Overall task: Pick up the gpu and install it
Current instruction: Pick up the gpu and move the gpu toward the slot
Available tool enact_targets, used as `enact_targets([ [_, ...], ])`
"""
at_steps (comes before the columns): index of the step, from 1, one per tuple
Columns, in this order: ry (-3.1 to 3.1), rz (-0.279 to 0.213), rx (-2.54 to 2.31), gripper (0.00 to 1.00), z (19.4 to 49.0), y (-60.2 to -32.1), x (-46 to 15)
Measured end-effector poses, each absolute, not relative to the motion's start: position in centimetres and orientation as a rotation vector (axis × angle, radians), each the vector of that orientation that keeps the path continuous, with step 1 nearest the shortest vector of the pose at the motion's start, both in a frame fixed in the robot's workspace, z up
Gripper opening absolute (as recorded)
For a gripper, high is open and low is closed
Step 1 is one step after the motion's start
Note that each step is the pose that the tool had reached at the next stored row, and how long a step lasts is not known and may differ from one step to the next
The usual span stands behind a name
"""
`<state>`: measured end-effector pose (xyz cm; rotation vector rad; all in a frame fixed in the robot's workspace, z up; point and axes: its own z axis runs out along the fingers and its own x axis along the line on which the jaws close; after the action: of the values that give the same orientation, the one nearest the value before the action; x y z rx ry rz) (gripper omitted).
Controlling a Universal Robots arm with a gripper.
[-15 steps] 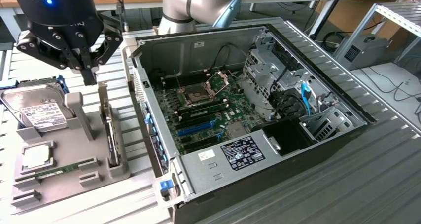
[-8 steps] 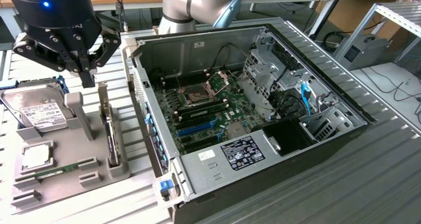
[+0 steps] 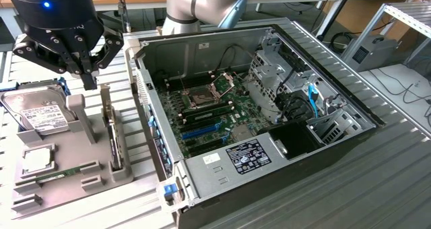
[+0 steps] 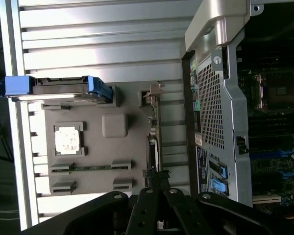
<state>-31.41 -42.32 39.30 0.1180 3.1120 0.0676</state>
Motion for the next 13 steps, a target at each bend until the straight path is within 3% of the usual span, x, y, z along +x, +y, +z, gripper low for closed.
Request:
enact_targets([
  [7,3.112,0.068,0.118,0.11,39.30,-42.32,-31.41],
  [10,3.112,0.068,0.118,0.42,39.30,-42.32,-31.41],
  [11,3.112,0.068,0.118,0.42,39.30,-42.32,-31.41],
  [13,3.112,0.068,0.118,0.54,39.30,-42.32,-31.41],
])
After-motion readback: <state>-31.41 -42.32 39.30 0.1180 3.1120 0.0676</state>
